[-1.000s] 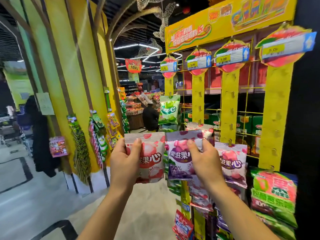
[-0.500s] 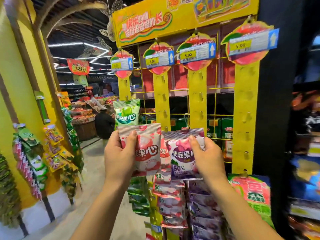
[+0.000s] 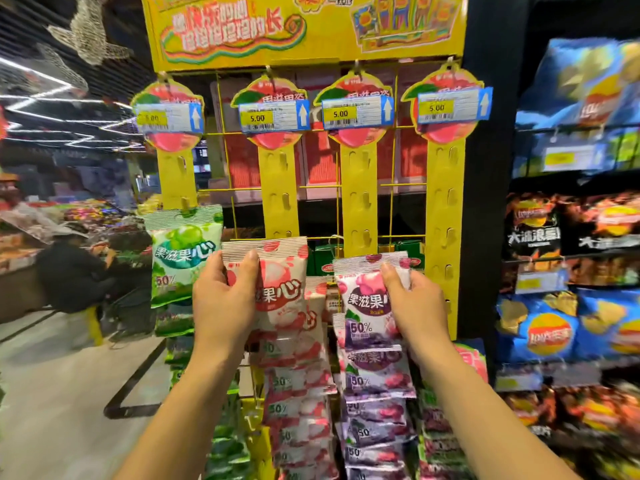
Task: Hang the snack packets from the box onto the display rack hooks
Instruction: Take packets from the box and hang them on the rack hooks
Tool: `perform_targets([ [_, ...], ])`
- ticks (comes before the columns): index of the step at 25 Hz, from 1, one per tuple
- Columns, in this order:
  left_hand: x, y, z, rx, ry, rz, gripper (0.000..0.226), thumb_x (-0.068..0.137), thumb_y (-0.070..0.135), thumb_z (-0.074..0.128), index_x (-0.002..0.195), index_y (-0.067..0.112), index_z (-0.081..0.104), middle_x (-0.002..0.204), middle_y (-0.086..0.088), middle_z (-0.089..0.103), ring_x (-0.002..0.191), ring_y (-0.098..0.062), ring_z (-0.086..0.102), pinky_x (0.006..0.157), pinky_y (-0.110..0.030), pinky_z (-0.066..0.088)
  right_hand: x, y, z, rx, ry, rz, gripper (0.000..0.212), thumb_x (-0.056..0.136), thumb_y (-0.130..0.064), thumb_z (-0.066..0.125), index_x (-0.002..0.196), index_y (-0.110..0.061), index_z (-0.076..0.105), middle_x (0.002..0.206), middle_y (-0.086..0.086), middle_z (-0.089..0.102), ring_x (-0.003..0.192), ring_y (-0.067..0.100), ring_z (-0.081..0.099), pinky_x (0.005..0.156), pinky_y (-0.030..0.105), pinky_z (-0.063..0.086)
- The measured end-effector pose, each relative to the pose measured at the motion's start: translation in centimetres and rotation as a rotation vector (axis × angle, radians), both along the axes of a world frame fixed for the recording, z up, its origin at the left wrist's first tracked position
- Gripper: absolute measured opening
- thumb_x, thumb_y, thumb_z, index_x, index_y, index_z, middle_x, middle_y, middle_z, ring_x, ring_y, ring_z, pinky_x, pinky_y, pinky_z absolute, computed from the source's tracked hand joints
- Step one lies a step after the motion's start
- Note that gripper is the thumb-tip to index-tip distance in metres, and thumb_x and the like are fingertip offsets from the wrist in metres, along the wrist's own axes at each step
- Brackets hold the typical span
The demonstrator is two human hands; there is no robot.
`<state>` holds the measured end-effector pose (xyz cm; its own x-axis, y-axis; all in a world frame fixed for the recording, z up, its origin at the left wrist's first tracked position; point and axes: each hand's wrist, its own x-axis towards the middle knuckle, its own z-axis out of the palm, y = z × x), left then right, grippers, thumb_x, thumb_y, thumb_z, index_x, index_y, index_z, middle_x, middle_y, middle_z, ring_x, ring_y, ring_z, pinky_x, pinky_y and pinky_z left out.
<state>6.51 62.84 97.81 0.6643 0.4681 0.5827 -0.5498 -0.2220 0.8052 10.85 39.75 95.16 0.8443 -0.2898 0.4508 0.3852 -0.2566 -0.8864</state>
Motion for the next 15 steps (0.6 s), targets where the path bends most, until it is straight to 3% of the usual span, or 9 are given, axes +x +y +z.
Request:
perform_targets([
  [3, 0.2, 0.7, 0.3, -0.046, 0.002, -0.042, 0.014, 0.104, 0.031, 0.062, 0.096, 0.021, 0.065, 0.091, -0.005, 0.079, 0.083, -0.025, 0.079, 0.07, -0.049, 0.065, 0.4, 0.6, -0.1, -0.013, -0.003, -0.057, 0.051, 0.097, -0.047, 0.058, 0.059, -0.018, 0.041, 0.05, -0.005, 0.043, 0.036, 0.002, 0.039, 0.043, 0.023, 0.031],
  [6, 0.7, 1.1, 0.2, -0.053, 0.008, -0.076, 0.016, 0.104, 0.031, 0.062, 0.098, 0.017, 0.064, 0.092, -0.007, 0.079, 0.083, -0.026, 0.079, 0.07, -0.05, 0.065, 0.7, 0.8, -0.8, -0.033, -0.004, -0.057, 0.051, 0.098, -0.046, 0.058, 0.064, -0.01, 0.048, 0.051, 0.0, 0.046, 0.034, 0.002, 0.045, 0.038, 0.017, 0.03],
  [9, 1.1, 1.2, -0.1, -0.073, 0.014, -0.088, 0.016, 0.105, 0.031, 0.061, 0.104, 0.015, 0.066, 0.095, -0.006, 0.08, 0.084, -0.025, 0.079, 0.07, -0.05, 0.065, 1.2, 0.5, -1.7, -0.029, 0.008, -0.061, 0.057, 0.096, -0.053, 0.057, 0.071, -0.002, 0.058, 0.052, 0.004, 0.05, 0.042, 0.011, 0.048, 0.046, 0.028, 0.034],
  [13, 1.3, 0.9, -0.2, -0.076, 0.002, -0.093, 0.015, 0.105, 0.029, 0.061, 0.103, 0.015, 0.066, 0.094, -0.005, 0.08, 0.084, -0.023, 0.079, 0.068, -0.046, 0.065, 0.7, 0.4, -1.9, -0.043, -0.013, -0.075, 0.051, 0.097, -0.044, 0.06, 0.058, -0.015, 0.044, 0.051, -0.003, 0.042, 0.04, 0.002, 0.039, 0.043, 0.019, 0.028],
  [15, 1.4, 0.9, -0.3, -0.07, 0.002, -0.091, 0.016, 0.105, 0.03, 0.061, 0.103, 0.014, 0.065, 0.094, -0.007, 0.079, 0.084, -0.025, 0.079, 0.069, -0.05, 0.065, 0.7, 0.4, -2.3, -0.055, -0.011, -0.075, 0.05, 0.096, -0.045, 0.061, 0.059, -0.018, 0.04, 0.054, 0.0, 0.043, 0.048, 0.009, 0.041, 0.047, 0.027, 0.029],
])
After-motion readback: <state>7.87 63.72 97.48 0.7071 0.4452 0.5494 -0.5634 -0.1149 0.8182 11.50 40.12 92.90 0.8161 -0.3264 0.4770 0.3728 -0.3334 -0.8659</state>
